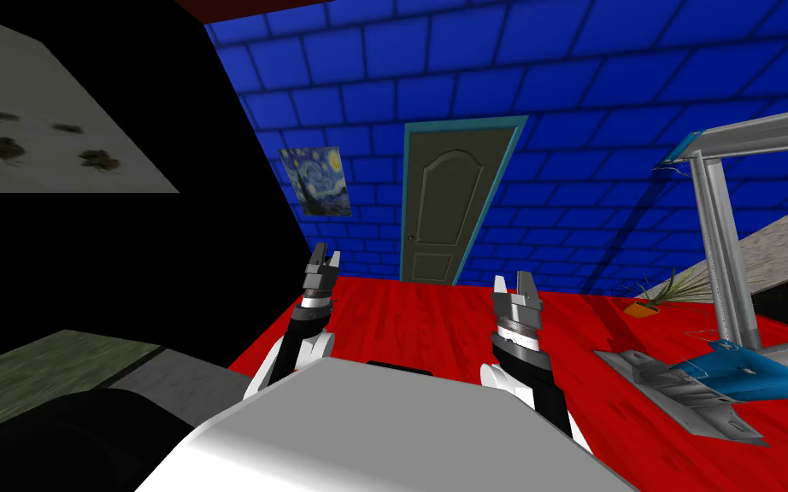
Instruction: Pull the door open
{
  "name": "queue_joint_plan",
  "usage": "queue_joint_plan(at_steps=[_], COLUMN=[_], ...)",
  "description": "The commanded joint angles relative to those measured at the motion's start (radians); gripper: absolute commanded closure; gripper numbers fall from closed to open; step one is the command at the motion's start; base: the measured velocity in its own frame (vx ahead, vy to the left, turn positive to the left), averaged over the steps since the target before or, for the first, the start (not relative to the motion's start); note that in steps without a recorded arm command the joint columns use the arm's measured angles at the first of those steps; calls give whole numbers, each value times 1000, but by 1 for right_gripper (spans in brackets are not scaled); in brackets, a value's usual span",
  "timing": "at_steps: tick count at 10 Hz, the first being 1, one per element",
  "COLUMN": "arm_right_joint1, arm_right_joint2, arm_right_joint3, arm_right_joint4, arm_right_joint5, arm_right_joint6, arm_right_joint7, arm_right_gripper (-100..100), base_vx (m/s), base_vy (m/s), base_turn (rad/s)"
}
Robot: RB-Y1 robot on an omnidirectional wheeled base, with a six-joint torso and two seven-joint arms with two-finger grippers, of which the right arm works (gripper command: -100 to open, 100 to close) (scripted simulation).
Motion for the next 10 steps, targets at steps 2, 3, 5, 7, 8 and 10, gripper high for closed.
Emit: queue_joint_plan(at_steps=[2, 3, 5, 7, 8, 10], arm_right_joint1=[-21, -28, -45, -62, -69, -90], arm_right_joint2=[-19, -25, -37, -50, -54, -67], arm_right_joint3=[-3, -5, -7, -10, -11, -15], arm_right_joint4=[50, 69, 108, 151, 167, 217], arm_right_joint5=[-1, -2, -3, -4, -4, -6], arm_right_joint6=[-1, -1, -2, -3, -3, -4], arm_right_joint7=[-10, -14, -22, -30, -34, -44], arm_right_gripper=[-100, -100, -100, -100, -100, -100], base_vx=[136, 182, 152, 153, 106, 104], base_vy=[22, 19, 33, 25, 11, 30], base_turn=[41, 27, 28, 36, 31, 38])
